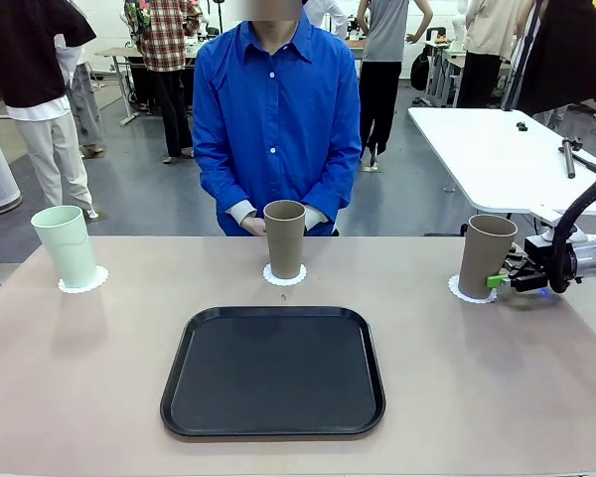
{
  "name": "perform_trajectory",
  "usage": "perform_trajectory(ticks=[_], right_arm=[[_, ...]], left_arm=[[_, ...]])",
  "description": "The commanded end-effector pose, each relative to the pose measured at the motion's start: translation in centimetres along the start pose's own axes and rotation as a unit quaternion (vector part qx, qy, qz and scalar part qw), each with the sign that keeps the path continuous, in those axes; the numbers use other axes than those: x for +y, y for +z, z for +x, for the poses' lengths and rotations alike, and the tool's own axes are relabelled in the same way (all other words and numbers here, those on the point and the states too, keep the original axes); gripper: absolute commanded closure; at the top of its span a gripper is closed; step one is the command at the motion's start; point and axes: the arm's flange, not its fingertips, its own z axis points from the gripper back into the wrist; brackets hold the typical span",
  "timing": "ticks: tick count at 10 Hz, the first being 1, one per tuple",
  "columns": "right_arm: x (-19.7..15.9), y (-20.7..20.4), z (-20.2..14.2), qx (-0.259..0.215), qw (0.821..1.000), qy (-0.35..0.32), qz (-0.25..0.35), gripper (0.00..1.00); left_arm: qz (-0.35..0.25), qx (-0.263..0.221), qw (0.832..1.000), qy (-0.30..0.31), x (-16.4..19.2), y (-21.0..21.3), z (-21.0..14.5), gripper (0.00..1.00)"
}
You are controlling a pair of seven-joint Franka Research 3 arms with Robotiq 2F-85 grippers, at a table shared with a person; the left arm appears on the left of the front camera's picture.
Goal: Place coasters on the table and set cups on them.
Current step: Take one Reusable plastic cup from the Flat Tray and place it on a coaster set by the human.
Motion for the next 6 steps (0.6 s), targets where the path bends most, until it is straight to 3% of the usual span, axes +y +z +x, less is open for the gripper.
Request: perform_trajectory(ticks=[1, 6], right_arm=[[-0.3, 1.1, 0.2, 0.009, 1.000, -0.008, 0.008, 0.00], [0.1, 3.8, 0.6, 0.014, 1.000, -0.014, -0.009, 0.00]], left_arm=[[0.003, 0.000, 1.000, 0.002, -0.2, 0.1, -0.1, 0.00], [0.003, 0.000, 1.000, 0.002, -0.2, 0.1, -0.1, 0.00]])
